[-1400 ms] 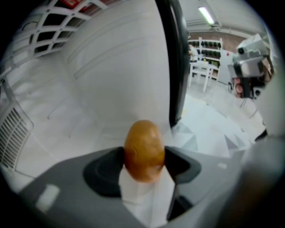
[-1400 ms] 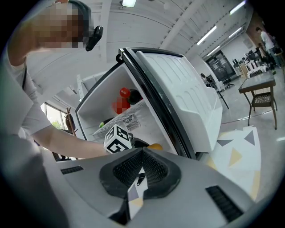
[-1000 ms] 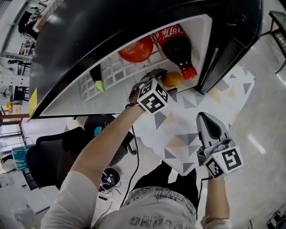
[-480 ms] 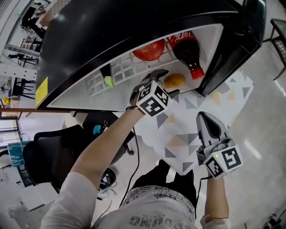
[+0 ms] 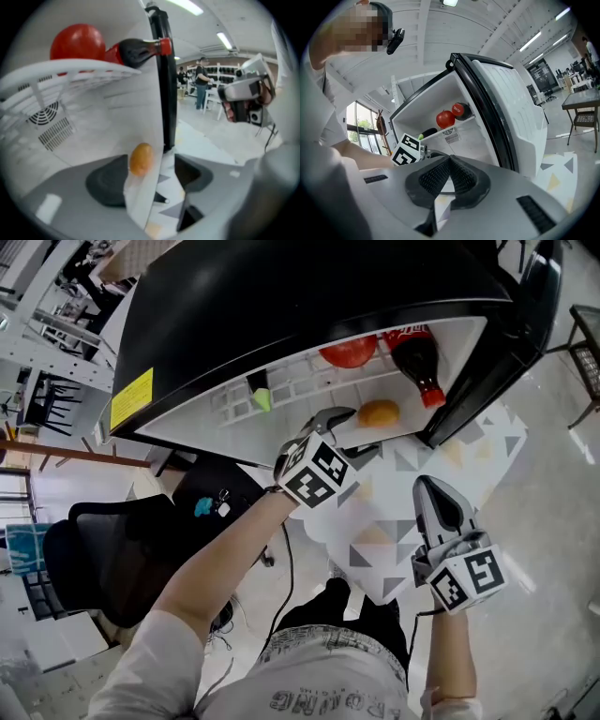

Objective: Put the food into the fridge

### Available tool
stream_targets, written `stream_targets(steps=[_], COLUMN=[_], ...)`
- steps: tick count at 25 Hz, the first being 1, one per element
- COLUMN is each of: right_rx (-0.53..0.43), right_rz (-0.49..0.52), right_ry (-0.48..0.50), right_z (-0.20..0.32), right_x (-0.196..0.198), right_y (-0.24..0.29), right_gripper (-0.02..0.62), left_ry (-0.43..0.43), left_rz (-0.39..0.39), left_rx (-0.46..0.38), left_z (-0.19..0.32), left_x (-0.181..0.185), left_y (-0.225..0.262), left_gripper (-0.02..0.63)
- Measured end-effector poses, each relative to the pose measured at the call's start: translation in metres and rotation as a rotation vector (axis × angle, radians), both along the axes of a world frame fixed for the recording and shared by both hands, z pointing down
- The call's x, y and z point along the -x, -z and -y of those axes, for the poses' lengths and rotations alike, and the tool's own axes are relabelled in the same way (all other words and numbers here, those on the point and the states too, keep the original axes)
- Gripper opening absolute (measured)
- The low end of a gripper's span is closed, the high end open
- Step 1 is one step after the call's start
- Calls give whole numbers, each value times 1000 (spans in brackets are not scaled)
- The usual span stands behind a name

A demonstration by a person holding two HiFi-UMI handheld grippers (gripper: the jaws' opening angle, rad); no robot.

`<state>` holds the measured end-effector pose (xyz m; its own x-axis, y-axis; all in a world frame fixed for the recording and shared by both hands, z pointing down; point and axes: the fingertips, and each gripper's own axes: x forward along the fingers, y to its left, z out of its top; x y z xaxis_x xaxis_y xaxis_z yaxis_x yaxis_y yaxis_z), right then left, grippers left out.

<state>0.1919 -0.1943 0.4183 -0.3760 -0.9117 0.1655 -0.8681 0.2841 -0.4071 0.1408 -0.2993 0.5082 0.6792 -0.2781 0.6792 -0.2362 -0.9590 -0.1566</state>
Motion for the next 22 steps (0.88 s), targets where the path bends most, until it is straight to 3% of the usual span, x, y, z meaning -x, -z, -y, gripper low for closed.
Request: stream_targets(steps=[13,22], right_rx=[-26,-38], right_rz=[-55,-103], right_ry=[38,69], right_z=[-14,-24], right_x=[28,48], right_y=[37,56], right_gripper=[2,2], left_ry=[154,160], left_rz=[-227,-304], left_rx=[14,-43], left_z=[-41,-72], left_x=[53,85], left_y=[60,103], left_gripper=[165,121])
